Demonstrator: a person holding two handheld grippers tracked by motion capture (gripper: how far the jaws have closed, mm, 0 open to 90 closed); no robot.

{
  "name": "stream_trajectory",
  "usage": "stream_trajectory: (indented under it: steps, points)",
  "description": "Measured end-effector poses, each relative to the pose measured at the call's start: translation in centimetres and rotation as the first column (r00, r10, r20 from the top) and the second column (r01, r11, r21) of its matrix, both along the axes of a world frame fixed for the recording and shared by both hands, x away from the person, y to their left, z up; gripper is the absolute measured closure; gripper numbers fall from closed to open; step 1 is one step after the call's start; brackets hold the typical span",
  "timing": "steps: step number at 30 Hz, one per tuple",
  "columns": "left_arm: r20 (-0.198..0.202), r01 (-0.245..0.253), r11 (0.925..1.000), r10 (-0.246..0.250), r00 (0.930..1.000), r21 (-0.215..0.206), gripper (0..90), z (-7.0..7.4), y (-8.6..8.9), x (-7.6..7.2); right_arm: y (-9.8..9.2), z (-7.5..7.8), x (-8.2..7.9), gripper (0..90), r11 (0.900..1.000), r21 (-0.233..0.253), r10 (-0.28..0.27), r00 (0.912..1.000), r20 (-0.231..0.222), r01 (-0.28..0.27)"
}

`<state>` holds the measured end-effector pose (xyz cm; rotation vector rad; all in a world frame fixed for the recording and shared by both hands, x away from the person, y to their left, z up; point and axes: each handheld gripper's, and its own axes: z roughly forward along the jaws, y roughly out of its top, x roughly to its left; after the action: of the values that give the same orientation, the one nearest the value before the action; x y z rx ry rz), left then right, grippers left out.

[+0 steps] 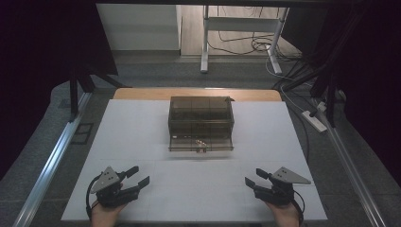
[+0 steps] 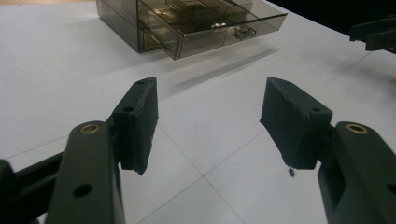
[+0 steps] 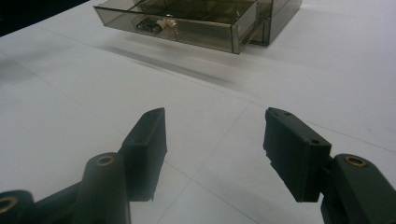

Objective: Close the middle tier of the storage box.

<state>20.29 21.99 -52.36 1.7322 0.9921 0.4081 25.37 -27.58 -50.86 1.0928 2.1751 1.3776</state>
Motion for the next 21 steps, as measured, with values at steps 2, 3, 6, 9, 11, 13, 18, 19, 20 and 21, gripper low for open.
stream_trajectory:
  steps: [2,3,6,9,11,13,18,19,20,21]
  points:
    - [0.001,0.005,1.0,-0.005,1.0,0.004,37.7,0.0,-0.2,0.1,0.2,0.0,0.0,39.1,1.0,-0.003,0.009,1.0,-0.001,-0.009]
    - [0.004,0.009,0.9999,-0.009,1.0,0.005,37.7,0.0,-0.4,0.1,0.4,0.0,0.0,39.1,1.0,-0.003,0.011,0.9999,0.001,-0.011]
    - [0.007,0.017,0.9998,-0.017,0.9998,0.008,37.9,0.1,-0.7,0.1,0.7,0.0,0.0,39.1,1.0,-0.004,0.017,0.9998,0.006,-0.017]
    - [0.005,0.023,0.9997,-0.023,0.9997,0.006,38.1,0.1,-1.1,0.2,0.9,-0.1,0.1,39.1,1.0,-0.001,0.02,0.9998,0.002,-0.02]
    - [0.004,0.028,0.9996,-0.028,0.9996,0.006,38.2,0.1,-1.3,0.3,1.1,-0.1,0.1,39.1,1.0,-0.002,0.024,0.9997,-0.001,-0.024]
    - [0.004,0.033,0.9994,-0.033,0.9994,0.008,38.3,0.1,-1.5,0.3,1.3,-0.1,0.1,39.1,1.0,-0.002,0.03,0.9995,-0.003,-0.03]
    - [0.006,0.042,0.999,-0.042,0.9991,0.014,38.4,0.1,-1.9,0.4,1.8,-0.1,0.1,39.0,0.999,-0.006,0.046,0.999,0.001,-0.046]
    - [0.007,0.044,0.9989,-0.044,0.999,0.015,38.5,0.2,-2.0,0.4,1.8,-0.1,0.1,39.0,0.999,-0.006,0.048,0.9989,0.0,-0.048]
    - [0.008,0.047,0.9988,-0.047,0.9988,0.015,38.5,0.2,-2.1,0.5,1.9,-0.2,0.1,39.0,0.999,-0.006,0.05,0.9987,-0.003,-0.05]
    - [0.008,0.05,0.9986,-0.05,0.9987,0.016,38.6,0.2,-2.2,0.5,2.0,-0.2,0.1,39.0,0.999,-0.006,0.05,0.9987,-0.004,-0.05]
